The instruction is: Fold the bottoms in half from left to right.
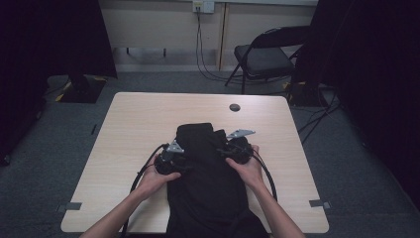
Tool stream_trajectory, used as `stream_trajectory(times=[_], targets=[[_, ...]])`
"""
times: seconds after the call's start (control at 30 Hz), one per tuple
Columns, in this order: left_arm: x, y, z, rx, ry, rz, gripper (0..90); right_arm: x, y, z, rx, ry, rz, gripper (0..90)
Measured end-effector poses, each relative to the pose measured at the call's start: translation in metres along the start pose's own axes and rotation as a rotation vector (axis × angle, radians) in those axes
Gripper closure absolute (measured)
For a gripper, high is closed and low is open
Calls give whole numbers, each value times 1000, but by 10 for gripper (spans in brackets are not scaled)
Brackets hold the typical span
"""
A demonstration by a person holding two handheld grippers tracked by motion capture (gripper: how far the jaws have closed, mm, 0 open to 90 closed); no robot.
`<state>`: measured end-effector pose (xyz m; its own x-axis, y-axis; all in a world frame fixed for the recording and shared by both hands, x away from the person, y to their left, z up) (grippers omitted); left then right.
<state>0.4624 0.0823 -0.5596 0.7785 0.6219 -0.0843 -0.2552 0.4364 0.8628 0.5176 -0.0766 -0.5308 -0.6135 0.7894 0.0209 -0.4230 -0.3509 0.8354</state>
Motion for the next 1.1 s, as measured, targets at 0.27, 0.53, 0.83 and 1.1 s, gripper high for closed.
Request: stream_trajectory(times=[0.27, 0.53, 0.83, 1.1], targets=[[-5, 5, -11, -1, -13, 16, 480, 21, 3, -4, -21, 5, 24, 892], [-19, 8, -17, 11, -7, -24, 477, 25, 9, -56, 97, 10, 3, 899], [-44, 26, -15, -25, -54, -95, 525, 37, 25, -86, 139, 35, 34, 897], [-20, -4, 19, -25, -20, -18, 504, 47, 33, -86, 130, 60, 59, 779]])
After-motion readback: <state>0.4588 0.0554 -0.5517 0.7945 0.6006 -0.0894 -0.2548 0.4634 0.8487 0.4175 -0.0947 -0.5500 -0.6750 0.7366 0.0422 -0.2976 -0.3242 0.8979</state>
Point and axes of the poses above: each handheld gripper's, and its own axes: y roughly backward along the jaws, z roughly out of its top, x roughly to its left, the point moved 10 cm from there along -y, roughly forward along the jaws, and after that the axes turned 14 degrees about x, right-handed, at the moved point
